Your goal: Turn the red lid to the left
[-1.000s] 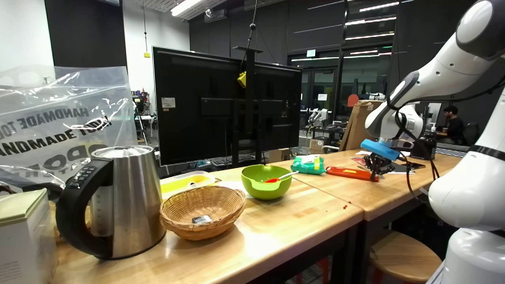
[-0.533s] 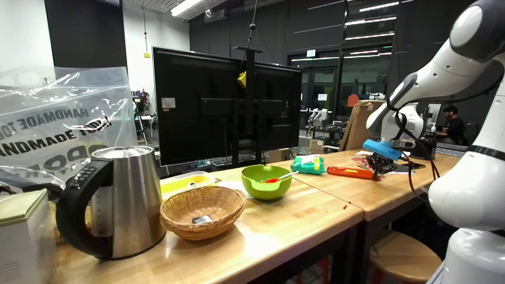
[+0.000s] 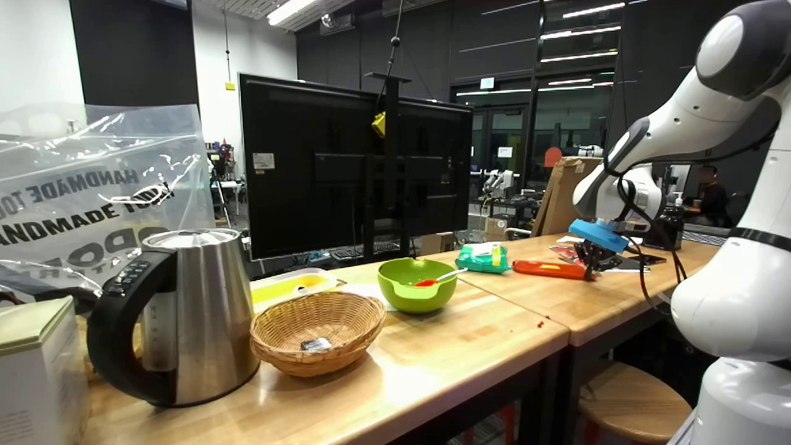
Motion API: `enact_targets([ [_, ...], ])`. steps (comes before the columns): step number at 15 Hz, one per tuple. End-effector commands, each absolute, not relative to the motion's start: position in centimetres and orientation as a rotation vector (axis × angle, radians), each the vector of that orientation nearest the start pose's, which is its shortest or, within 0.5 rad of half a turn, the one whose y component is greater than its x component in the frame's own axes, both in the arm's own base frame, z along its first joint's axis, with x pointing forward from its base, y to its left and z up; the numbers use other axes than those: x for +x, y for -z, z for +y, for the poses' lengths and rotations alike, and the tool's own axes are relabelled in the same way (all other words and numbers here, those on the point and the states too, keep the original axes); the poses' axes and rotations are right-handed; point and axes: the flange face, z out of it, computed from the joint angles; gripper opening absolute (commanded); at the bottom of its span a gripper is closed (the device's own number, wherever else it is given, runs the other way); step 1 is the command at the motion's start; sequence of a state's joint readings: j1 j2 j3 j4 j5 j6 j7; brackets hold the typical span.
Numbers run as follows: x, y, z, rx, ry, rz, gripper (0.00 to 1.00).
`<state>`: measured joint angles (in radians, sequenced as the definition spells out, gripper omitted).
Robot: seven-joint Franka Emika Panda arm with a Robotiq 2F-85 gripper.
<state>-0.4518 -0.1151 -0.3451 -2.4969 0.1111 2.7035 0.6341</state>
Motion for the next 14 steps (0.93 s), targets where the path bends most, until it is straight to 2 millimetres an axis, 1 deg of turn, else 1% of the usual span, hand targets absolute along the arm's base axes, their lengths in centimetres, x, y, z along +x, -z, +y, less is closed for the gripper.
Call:
enact_targets([
  [1, 34.0, -35.5, -35.7, -2.181, 0.535, 2.092, 0.0],
  [5, 34.2, -35.3, -35.9, -2.179, 0.573, 2.098, 0.0],
  [8, 34.2, -34.9, -35.6, -2.18, 0.598, 2.099, 0.0],
  [9, 34.2, -34.7, -35.4, -2.173, 0.597, 2.106, 0.26],
  [10, 34.0, -34.4, -35.0, -2.171, 0.599, 2.104, 0.27],
  [11, 33.9, -34.0, -34.6, -2.171, 0.593, 2.104, 0.32],
  [12, 33.6, -33.4, -33.9, -2.168, 0.58, 2.105, 0.37],
  [13, 33.3, -32.9, -33.2, -2.162, 0.57, 2.1, 0.44],
  [14, 34.1, -34.7, -35.0, -2.18, 0.617, 2.099, 0.25],
])
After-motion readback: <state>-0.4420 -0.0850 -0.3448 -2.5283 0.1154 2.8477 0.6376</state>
